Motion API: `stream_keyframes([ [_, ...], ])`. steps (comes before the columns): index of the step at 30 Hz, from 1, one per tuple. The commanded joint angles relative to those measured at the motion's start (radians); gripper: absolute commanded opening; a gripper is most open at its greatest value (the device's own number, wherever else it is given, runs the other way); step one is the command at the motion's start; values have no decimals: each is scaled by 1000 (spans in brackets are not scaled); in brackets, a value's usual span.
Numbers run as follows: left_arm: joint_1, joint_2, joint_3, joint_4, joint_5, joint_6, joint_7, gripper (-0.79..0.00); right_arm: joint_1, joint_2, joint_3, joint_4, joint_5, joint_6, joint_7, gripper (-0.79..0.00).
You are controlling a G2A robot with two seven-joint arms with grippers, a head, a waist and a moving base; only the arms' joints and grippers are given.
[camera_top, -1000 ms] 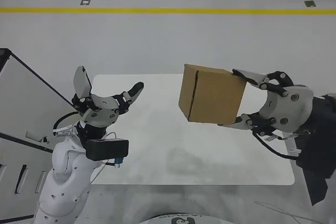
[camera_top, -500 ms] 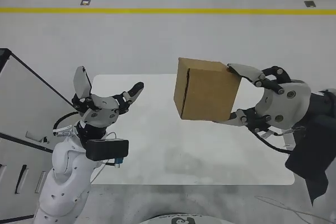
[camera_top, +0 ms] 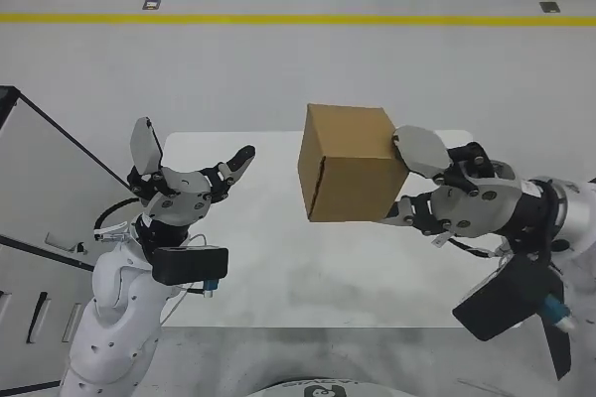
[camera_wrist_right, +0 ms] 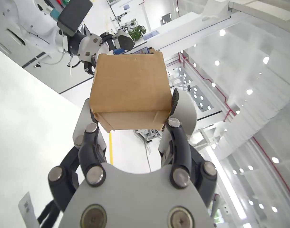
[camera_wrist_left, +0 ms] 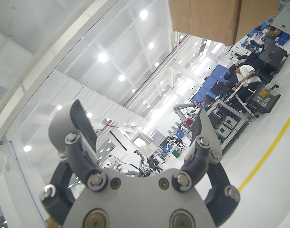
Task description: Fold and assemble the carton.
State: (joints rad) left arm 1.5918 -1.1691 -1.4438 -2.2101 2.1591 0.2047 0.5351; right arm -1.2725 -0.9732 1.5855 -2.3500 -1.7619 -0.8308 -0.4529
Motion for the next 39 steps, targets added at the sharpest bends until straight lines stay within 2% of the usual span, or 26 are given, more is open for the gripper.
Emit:
stream_keyframes([
  [1, 0, 0, 0, 0, 0, 0, 0, 0, -7, 0, 0, 0, -27, 9, -20, -785],
  [9, 0, 0, 0, 0, 0, 0, 0, 0, -5, 1, -5, 0, -36, 10, -24, -785],
  [14, -3, 1, -13, 3, 0, -18, -8, 0, 14, 13, -9, 0, -199, 79, -131, -785],
  [21, -12, 12, -113, 30, 9, -97, 44, 0, -25, 32, 12, 0, -416, 204, -294, -785],
  [28, -17, 24, -234, 54, 15, -165, 91, 0, -45, 45, 6, 0, -566, 323, -382, -785],
  [33, -23, 30, -302, 90, -11, -188, 113, 0, -38, 49, -12, 0, -600, 363, -414, -785],
  [39, -25, 30, -305, 92, -9, -185, 115, 0, -38, 49, -12, 0, -600, 363, -414, -785],
])
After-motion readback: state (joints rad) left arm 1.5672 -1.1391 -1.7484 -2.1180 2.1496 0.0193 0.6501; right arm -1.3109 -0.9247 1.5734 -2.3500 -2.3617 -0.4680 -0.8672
